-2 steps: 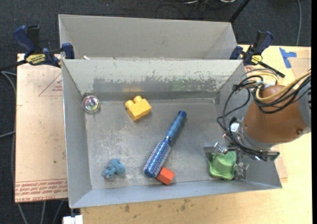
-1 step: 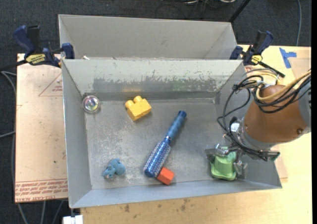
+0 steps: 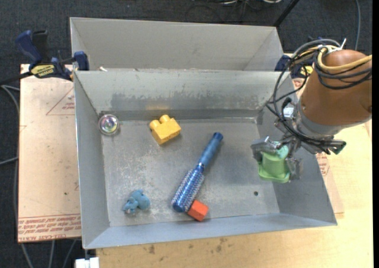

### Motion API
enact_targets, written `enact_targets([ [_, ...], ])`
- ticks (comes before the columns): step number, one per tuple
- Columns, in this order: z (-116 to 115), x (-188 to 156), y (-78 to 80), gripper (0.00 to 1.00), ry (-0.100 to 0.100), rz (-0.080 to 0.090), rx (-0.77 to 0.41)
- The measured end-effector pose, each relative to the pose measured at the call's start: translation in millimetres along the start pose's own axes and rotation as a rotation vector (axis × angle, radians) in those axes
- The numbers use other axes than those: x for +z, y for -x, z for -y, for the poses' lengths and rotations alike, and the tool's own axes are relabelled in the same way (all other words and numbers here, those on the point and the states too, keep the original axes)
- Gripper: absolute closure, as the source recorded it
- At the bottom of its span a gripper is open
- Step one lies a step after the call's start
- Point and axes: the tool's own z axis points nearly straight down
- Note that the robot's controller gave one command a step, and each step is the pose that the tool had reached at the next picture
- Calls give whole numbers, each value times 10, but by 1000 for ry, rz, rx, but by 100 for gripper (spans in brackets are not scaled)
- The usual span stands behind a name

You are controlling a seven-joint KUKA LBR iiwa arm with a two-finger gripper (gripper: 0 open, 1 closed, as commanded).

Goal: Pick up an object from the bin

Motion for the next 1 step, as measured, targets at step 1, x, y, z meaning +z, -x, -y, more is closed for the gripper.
enact_targets([
  [1,-345,-945,-128,100,2,-3,14],
])
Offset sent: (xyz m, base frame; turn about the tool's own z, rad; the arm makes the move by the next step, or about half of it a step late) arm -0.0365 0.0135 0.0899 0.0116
